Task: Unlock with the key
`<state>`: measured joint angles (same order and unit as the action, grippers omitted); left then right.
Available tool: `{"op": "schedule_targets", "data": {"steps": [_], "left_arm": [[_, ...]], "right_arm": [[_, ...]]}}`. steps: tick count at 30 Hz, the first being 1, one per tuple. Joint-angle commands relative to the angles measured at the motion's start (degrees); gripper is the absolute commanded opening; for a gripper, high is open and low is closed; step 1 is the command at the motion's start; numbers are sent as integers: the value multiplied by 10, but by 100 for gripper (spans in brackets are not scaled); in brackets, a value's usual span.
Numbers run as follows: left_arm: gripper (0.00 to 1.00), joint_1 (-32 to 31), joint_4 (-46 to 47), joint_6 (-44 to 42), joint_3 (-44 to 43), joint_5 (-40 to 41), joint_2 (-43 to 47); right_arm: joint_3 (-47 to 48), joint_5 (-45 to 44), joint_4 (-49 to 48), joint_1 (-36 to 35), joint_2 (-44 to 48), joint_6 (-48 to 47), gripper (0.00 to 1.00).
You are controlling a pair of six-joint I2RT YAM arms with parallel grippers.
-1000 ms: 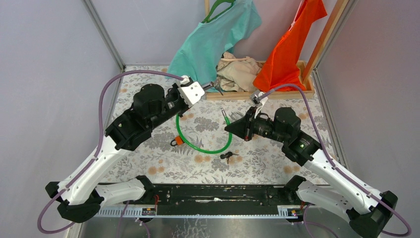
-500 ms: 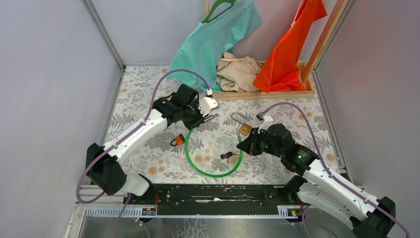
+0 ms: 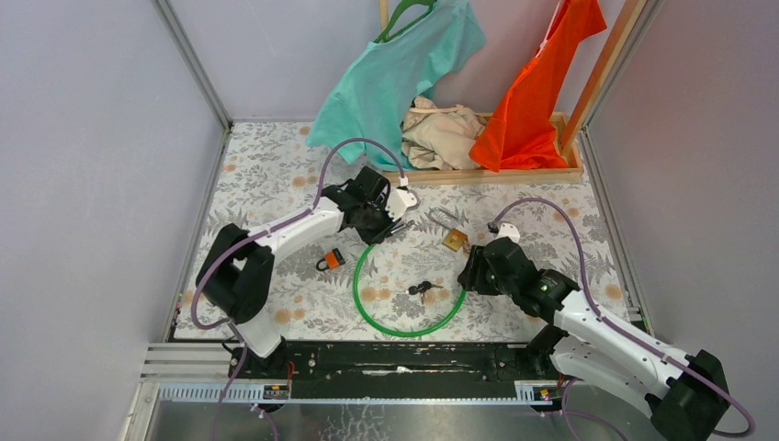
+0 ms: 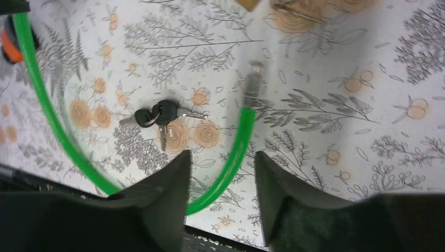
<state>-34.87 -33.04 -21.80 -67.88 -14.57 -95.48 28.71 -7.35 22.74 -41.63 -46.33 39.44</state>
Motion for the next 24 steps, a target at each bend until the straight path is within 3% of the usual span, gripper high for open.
{"op": "schedule_targets", "data": {"steps": [1, 4, 5, 12, 17, 20, 23, 24], "left_arm": [[0, 4, 61, 18, -23, 29, -32], [0, 12, 70, 37, -32, 32, -49], [0, 13, 72, 42, -32, 29, -53], [1, 21, 86, 57, -38, 51, -69], [26, 54, 80, 55, -63, 57, -83], [35, 65, 54, 63, -87, 58, -87], [72, 68, 35, 68, -88, 44, -67], [92, 68, 29, 69, -85, 37, -57]], "right_arm": [[22, -73, 23, -4, -10, -14, 63], [48, -88, 32, -4, -21, -34, 85], [57, -90, 34, -4, -26, -39, 98], [107, -24, -5, -7, -91, -78, 99], [128, 21, -37, -29, -160, -80, 99], [140, 27, -56, -57, -198, -77, 99], [141, 26, -75, -80, -231, -66, 99], [142, 25, -80, -87, -243, -61, 100]]}}
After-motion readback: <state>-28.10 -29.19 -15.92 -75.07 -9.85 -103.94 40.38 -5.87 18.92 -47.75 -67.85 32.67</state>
